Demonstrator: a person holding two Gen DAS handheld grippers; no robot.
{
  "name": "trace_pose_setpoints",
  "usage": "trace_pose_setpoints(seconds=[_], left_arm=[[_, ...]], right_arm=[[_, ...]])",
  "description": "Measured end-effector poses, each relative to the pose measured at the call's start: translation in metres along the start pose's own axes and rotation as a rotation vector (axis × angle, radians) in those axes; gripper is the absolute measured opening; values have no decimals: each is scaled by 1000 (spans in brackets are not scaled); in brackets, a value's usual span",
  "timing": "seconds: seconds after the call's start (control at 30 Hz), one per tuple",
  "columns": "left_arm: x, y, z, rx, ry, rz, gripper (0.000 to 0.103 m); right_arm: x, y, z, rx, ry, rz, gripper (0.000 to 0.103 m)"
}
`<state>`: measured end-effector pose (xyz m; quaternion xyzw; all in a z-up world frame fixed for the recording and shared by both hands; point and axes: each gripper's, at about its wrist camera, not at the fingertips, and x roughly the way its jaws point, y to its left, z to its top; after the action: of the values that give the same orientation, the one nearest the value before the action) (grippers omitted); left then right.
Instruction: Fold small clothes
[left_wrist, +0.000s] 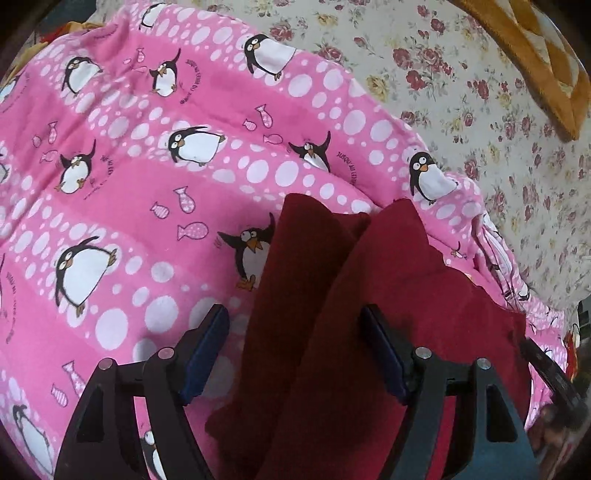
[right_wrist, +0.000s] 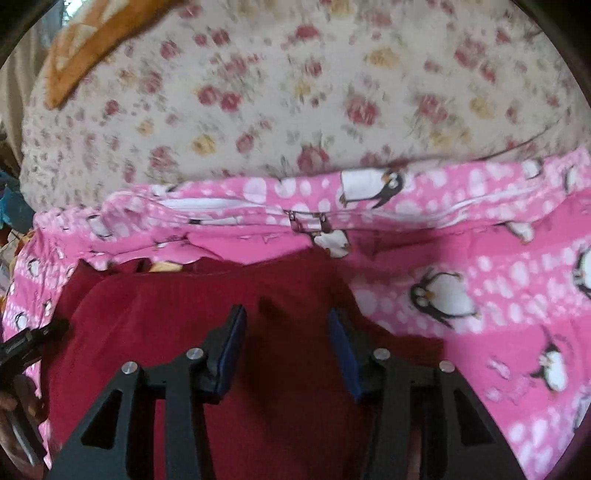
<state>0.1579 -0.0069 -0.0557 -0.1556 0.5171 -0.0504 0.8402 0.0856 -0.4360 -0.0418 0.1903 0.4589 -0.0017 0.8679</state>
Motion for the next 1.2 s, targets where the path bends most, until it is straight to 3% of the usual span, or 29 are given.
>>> trace_pose_setpoints(seconds=[0.23, 0.33, 0.4, 0.43, 0.6, 0.77, 0.97, 1.07, 1.13, 1.2], left_arm=[[-32, -5, -14, 34, -56, -8, 55], [-47, -11, -24, 68, -91, 15, 55], [-56, -15, -29, 81, -110, 17, 55], [-59, -16, -30, 86, -118, 19, 55], [-81, -27, -41, 145, -168, 52, 55], [-100, -24, -52, 130, -176, 38, 55], [-100, -8, -79, 106, -122, 27, 55], [-91, 3, -87, 71, -77, -12, 55], [-76, 16, -88, 17, -18, -71, 55], [-65, 27, -89, -15, 21, -76, 54]], right_arm=[[-73, 16, -51, -120, -7, 65, 57], [-62, 16, -72, -149, 47, 36, 58], [-35, 12, -83, -152, 130, -10, 59], [-37, 9, -87, -146, 119, -5, 60], [-62, 13, -78, -78, 90, 37, 60], [-80, 34, -80, -122, 78, 65, 61], [-69, 66, -75, -135, 87, 126, 62], [-54, 82, -75, -153, 107, 176, 62], [-42, 89, -77, -154, 129, 167, 62], [-27, 94, -82, -155, 141, 142, 62]])
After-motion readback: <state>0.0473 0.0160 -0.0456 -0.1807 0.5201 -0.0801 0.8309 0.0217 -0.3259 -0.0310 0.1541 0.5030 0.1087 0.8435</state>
